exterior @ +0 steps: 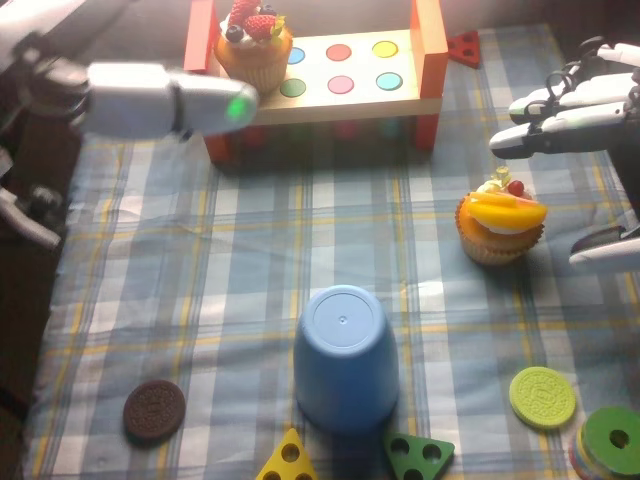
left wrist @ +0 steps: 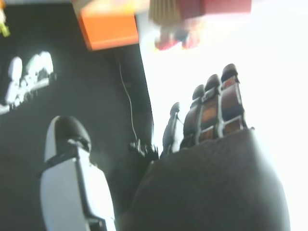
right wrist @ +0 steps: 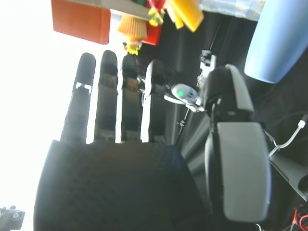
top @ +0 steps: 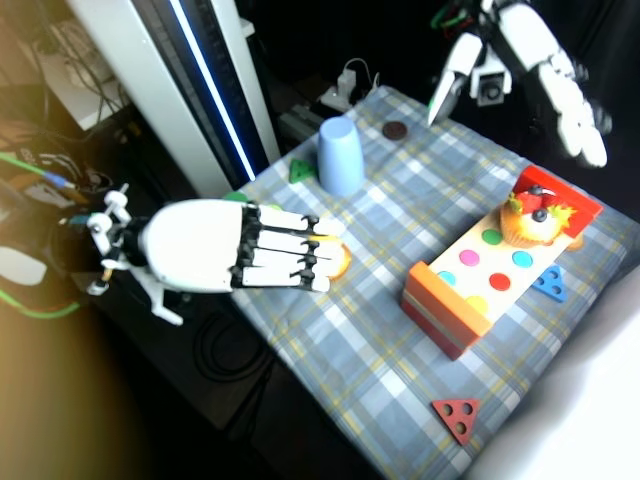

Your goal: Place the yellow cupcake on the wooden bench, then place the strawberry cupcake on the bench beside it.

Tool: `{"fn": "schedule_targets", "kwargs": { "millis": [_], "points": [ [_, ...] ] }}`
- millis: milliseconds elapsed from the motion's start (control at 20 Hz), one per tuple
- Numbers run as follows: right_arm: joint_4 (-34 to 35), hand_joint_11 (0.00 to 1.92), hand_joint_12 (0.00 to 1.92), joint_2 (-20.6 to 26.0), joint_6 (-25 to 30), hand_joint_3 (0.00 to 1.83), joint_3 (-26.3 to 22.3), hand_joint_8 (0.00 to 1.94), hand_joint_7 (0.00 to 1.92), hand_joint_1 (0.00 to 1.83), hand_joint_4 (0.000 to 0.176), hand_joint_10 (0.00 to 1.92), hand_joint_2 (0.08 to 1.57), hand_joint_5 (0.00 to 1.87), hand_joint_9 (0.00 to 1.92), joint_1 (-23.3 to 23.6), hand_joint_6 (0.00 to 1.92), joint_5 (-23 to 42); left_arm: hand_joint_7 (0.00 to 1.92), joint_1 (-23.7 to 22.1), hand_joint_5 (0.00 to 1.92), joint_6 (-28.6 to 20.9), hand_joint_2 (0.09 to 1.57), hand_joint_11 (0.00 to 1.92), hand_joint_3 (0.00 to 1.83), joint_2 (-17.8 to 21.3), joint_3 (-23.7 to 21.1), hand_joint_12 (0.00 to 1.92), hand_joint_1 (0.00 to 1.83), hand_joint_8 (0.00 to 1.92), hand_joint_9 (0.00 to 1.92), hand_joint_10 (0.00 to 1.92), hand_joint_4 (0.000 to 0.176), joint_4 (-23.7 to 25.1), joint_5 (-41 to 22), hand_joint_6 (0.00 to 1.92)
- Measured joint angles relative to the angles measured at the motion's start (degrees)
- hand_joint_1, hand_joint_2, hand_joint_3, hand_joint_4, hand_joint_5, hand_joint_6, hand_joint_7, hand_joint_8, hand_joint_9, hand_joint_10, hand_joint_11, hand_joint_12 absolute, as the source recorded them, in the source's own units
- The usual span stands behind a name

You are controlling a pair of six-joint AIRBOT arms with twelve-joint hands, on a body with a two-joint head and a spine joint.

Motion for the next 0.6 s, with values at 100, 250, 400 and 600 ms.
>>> {"fn": "schedule_targets", "kwargs": {
  "millis": [100, 250, 400, 600],
  "points": [
    [-1.3, 0.00, 0.96, -0.5, 0.3, 0.00, 0.5, 0.00, 0.37, 0.87, 0.142, 0.00, 0.84, 0.38, 0.38, 1.3, 0.00, -1.8, 0.00, 2.7, 0.00, -3.3, 0.83, 0.00, 0.00, 2.1, -1.9, 0.15, 0.96, 0.00, 0.00, 0.00, 0.176, 1.6, -3.1, 0.00],
    [-6.5, 0.12, 0.91, -4.3, 4.4, 0.00, 4.2, 0.00, 0.45, 0.95, 0.100, 0.01, 0.82, 0.42, 0.48, 5.2, 0.00, -6.3, 0.00, 5.0, 0.00, -4.0, 0.79, 0.00, 0.00, 3.6, -3.5, 0.00, 0.87, 0.00, 0.00, 0.00, 0.176, 1.6, -5.5, 0.00],
    [-10.2, 0.22, 1.00, -7.2, 5.5, 0.00, 6.2, 0.00, 0.48, 0.92, 0.135, 0.00, 0.85, 0.41, 0.64, 7.8, 0.00, -11.3, 0.00, 5.4, 0.00, -4.0, 0.79, 0.00, 0.00, 3.7, -3.4, 0.00, 0.81, 0.00, 0.00, 0.00, 0.176, 0.7, -5.2, 0.00],
    [-14.6, 0.45, 1.81, -9.6, 5.7, 0.00, 8.2, 0.15, 0.93, 1.05, 0.084, 1.24, 0.85, 0.60, 0.60, 11.5, 0.01, -17.0, 0.00, 5.4, 0.00, -4.0, 0.79, 0.00, 0.00, 3.7, -3.4, 0.00, 0.75, 0.00, 0.00, 0.00, 0.176, 0.7, -5.2, 0.00]
  ]
}}
